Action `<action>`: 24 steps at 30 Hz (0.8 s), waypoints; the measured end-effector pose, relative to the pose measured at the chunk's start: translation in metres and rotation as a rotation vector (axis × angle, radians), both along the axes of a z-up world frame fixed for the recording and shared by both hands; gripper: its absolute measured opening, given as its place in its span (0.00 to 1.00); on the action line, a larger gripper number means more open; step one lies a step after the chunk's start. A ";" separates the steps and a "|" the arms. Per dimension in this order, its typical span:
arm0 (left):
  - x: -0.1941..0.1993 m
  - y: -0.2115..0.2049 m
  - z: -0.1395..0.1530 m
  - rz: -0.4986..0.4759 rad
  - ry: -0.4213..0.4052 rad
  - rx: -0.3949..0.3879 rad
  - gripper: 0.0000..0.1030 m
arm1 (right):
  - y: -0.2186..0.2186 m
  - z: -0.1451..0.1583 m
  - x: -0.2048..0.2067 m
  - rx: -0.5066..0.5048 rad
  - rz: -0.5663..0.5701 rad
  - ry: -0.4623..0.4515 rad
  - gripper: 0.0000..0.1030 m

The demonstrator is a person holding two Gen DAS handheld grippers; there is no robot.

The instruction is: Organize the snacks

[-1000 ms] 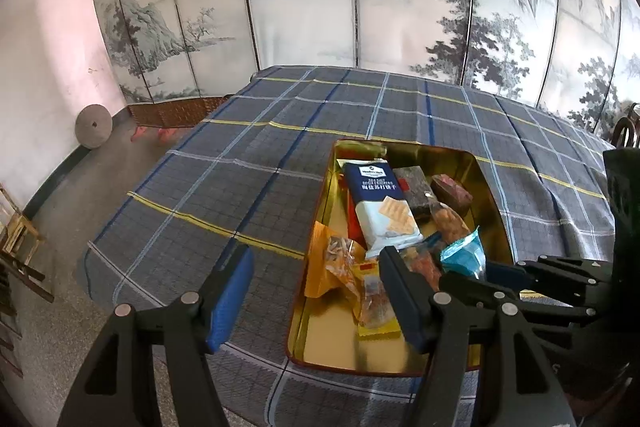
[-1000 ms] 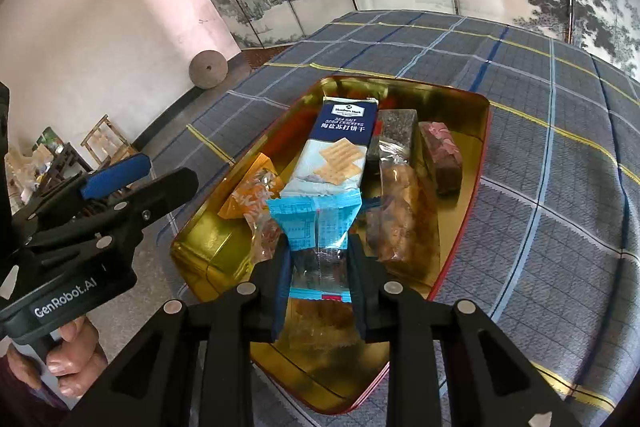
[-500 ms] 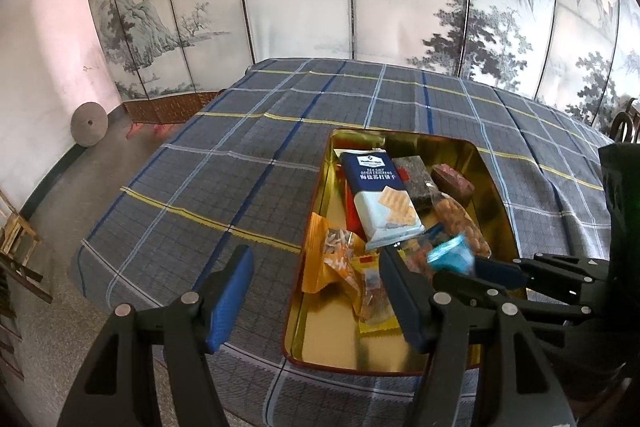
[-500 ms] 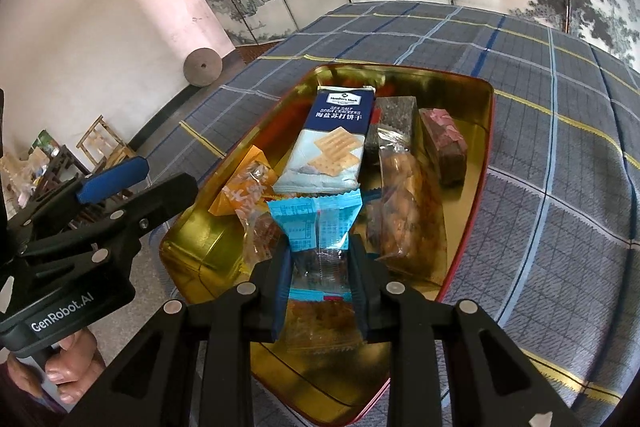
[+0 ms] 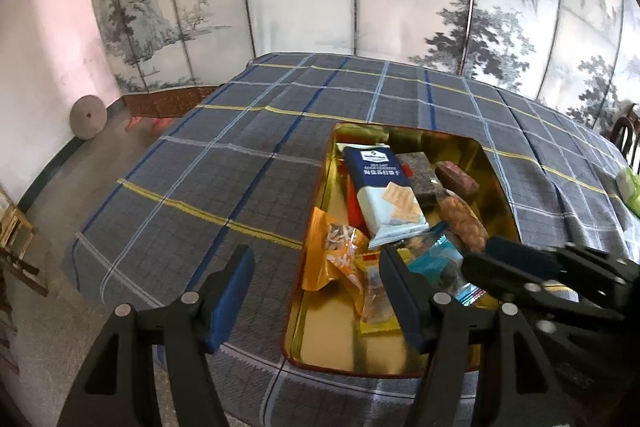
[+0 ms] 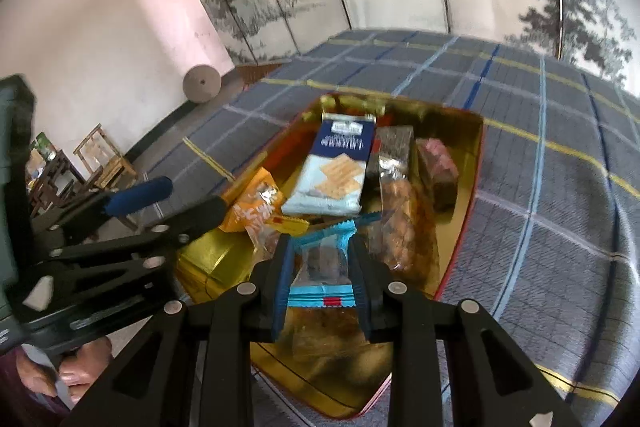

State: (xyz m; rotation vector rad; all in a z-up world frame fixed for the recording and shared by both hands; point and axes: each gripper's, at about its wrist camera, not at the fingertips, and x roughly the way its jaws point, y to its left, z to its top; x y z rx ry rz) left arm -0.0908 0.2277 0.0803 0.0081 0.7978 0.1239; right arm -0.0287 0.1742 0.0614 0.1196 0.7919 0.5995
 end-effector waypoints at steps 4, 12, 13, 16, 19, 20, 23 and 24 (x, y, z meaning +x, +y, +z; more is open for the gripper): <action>-0.008 0.001 0.006 0.003 -0.025 -0.008 0.64 | -0.010 0.016 -0.021 -0.001 -0.014 -0.076 0.26; -0.037 -0.004 0.034 0.009 -0.105 -0.061 0.64 | -0.040 0.036 -0.054 0.001 -0.054 -0.149 0.26; -0.040 -0.004 0.037 0.011 -0.111 -0.071 0.64 | -0.043 0.038 -0.057 0.007 -0.056 -0.154 0.26; -0.055 -0.005 0.050 0.030 -0.145 -0.093 0.64 | -0.052 0.045 -0.069 0.017 -0.066 -0.179 0.26; -0.078 -0.012 0.072 0.066 -0.232 -0.052 0.68 | -0.060 0.053 -0.079 0.024 -0.074 -0.204 0.26; -0.083 -0.014 0.076 0.067 -0.254 -0.045 0.82 | -0.064 0.057 -0.084 0.029 -0.080 -0.216 0.26; -0.106 -0.020 0.100 0.079 -0.342 -0.034 0.85 | -0.073 0.064 -0.094 0.041 -0.094 -0.238 0.28; -0.111 -0.021 0.106 0.087 -0.366 -0.032 0.86 | -0.077 0.068 -0.098 0.047 -0.100 -0.250 0.30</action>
